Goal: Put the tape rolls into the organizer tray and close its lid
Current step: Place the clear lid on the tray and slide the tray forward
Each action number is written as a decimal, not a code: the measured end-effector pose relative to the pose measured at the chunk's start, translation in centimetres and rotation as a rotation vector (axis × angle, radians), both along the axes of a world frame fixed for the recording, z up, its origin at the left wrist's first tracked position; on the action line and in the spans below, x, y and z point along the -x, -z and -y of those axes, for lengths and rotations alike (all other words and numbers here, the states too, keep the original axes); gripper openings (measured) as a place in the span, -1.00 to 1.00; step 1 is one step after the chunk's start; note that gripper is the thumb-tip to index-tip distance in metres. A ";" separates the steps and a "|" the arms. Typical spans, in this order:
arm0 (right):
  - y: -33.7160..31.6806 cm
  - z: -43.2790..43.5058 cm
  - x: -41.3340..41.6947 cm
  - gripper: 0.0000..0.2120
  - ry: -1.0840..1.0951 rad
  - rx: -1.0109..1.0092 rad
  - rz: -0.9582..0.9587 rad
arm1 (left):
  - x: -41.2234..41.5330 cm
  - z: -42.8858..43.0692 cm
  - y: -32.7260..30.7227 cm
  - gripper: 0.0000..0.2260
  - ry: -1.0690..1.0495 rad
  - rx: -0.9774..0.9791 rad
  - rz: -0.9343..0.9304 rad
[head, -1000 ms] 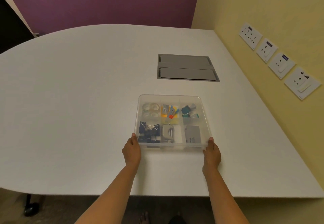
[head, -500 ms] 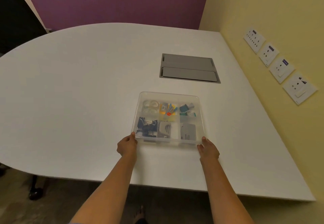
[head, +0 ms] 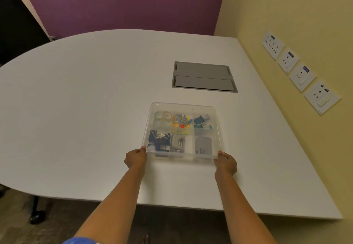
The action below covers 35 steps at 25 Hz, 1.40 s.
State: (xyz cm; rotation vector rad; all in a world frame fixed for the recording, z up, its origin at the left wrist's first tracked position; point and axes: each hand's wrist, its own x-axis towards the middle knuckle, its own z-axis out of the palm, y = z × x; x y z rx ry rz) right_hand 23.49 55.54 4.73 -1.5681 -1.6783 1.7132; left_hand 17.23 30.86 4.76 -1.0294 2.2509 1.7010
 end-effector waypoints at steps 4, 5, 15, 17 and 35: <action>-0.3 0.5 0.0 -0.72 -0.088 -0.178 0.083 | 0.6 -0.5 -0.6 -0.71 0.096 0.117 -0.022; -0.3 0.7 0.2 -0.69 -0.160 -0.275 0.107 | 0.8 -0.8 -0.7 -0.67 0.164 0.164 -0.054; 0.3 0.7 6.4 -0.42 -0.915 -0.973 0.492 | 5.9 -3.4 1.1 -0.44 0.936 0.856 -0.223; 0.7 0.7 8.0 -0.43 -0.956 -1.004 0.500 | 7.2 -3.5 1.7 -0.42 0.960 0.907 -0.241; 2.6 -0.6 17.9 0.06 -0.934 -1.136 0.473 | 16.1 -6.6 1.5 0.07 0.970 0.938 -0.299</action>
